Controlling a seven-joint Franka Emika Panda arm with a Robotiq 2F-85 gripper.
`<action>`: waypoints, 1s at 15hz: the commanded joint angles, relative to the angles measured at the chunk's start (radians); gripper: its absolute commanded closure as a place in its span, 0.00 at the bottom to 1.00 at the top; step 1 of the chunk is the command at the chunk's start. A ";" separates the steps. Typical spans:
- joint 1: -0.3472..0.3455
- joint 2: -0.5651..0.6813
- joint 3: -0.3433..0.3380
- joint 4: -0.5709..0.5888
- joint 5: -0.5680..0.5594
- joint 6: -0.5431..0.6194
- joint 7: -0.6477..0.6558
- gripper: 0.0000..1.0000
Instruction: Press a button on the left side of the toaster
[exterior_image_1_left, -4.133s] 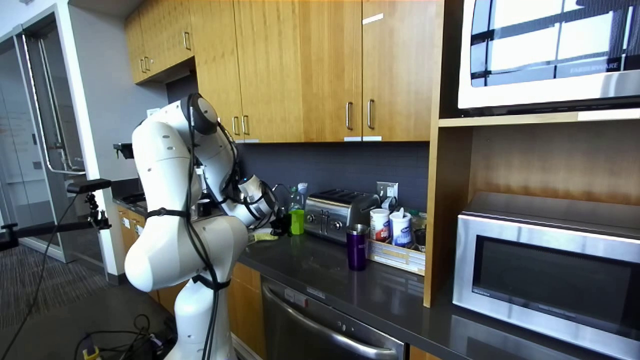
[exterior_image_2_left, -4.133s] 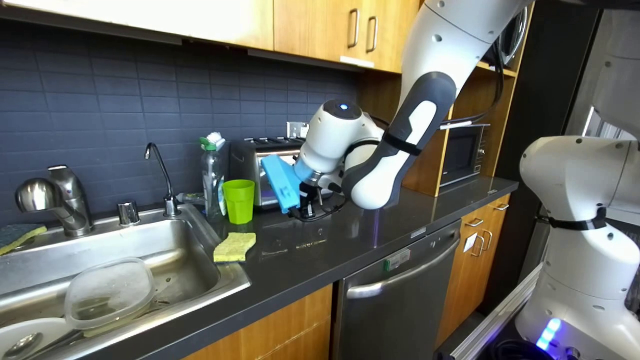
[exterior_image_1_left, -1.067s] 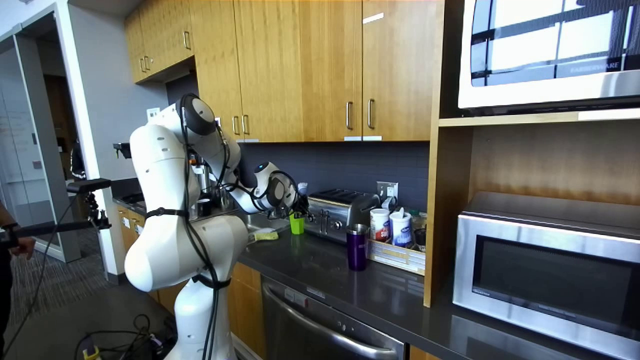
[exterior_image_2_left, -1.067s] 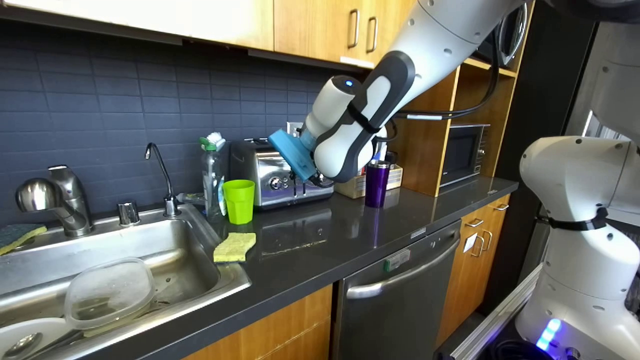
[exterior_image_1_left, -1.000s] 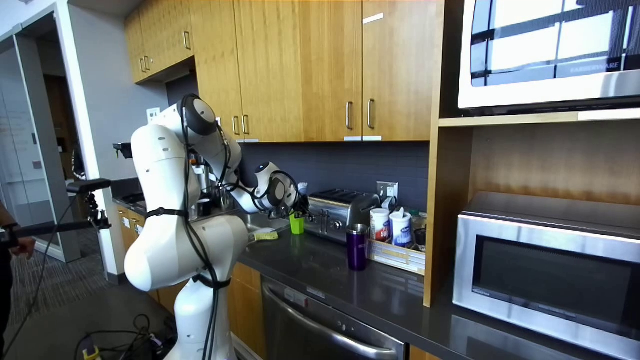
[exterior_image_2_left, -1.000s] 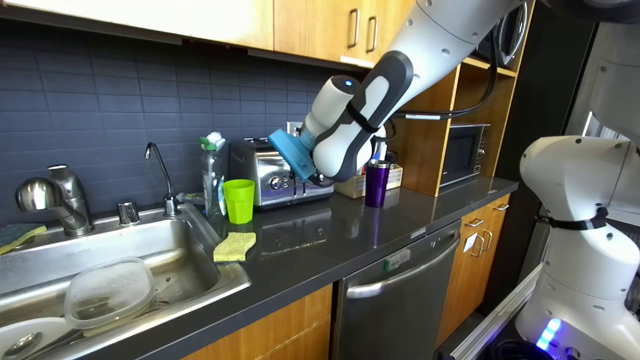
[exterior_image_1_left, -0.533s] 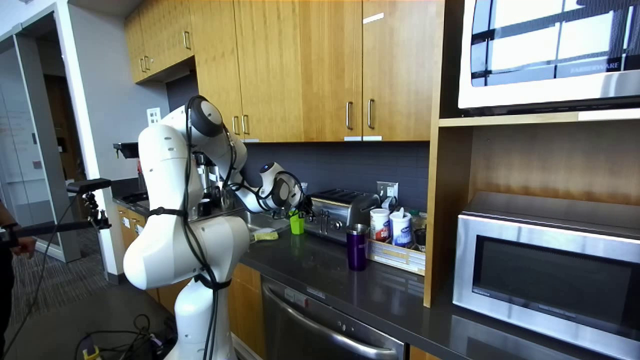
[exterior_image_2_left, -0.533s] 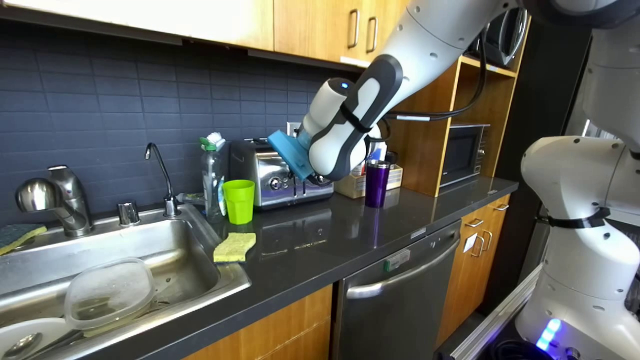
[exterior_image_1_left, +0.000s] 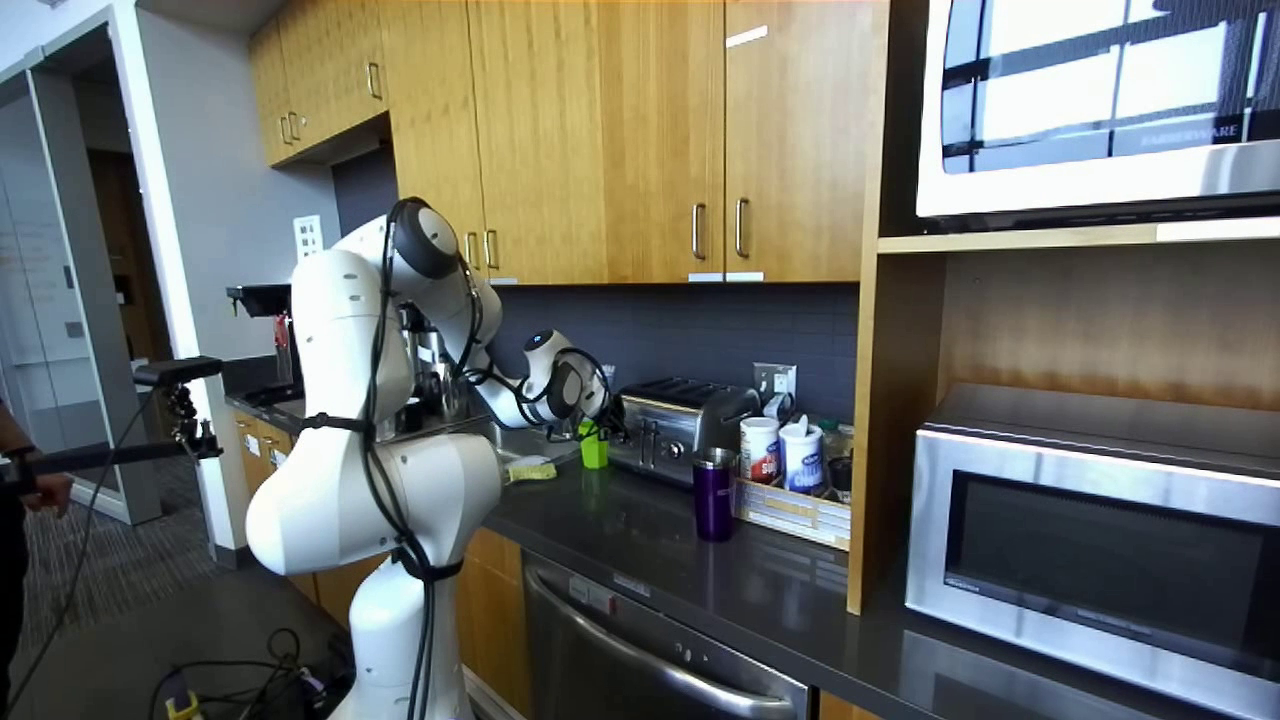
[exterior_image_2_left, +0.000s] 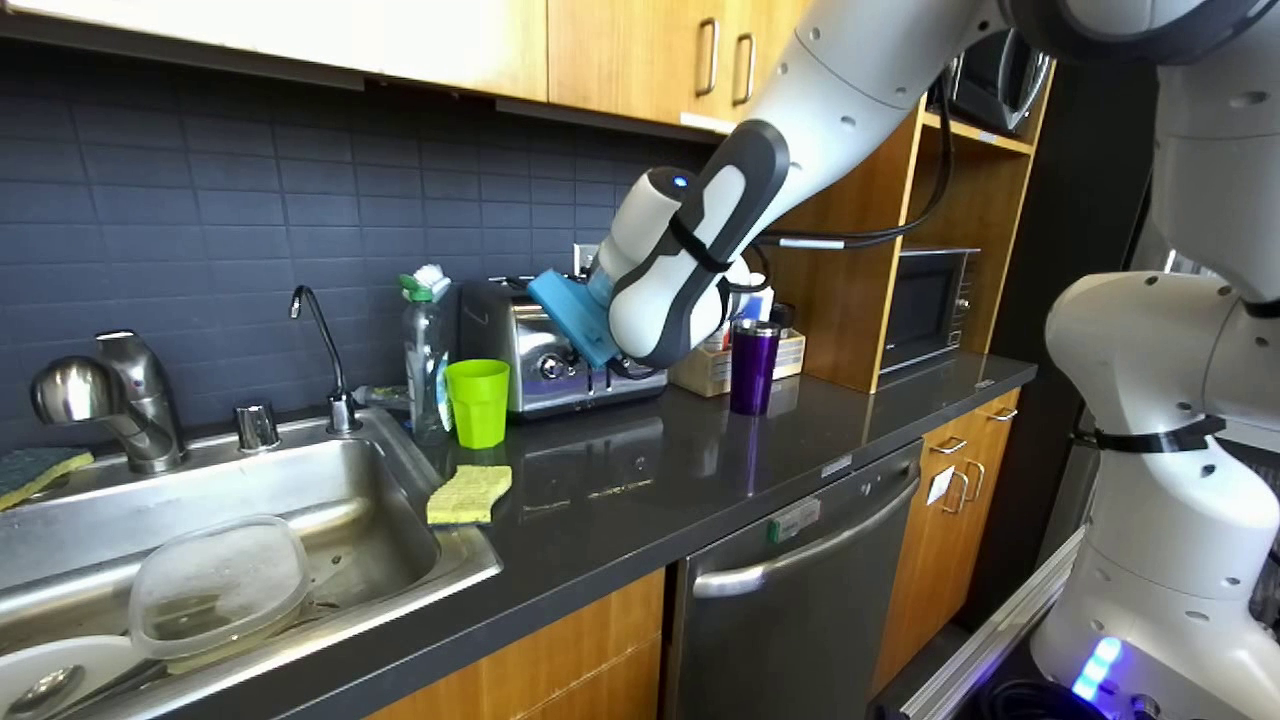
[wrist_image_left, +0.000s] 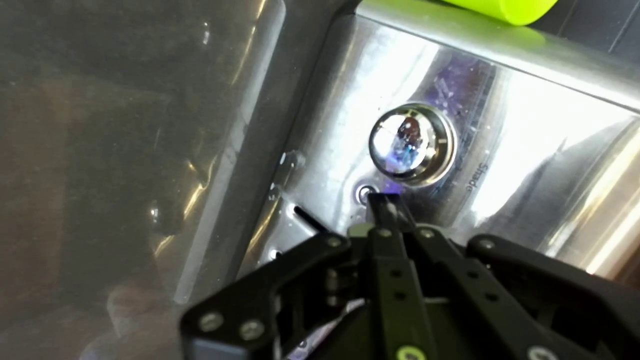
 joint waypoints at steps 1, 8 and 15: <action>-0.008 0.010 0.007 0.010 0.035 0.009 -0.025 1.00; -0.023 0.013 0.012 0.024 0.030 0.008 -0.041 1.00; -0.074 -0.001 0.054 0.045 0.027 -0.001 -0.069 1.00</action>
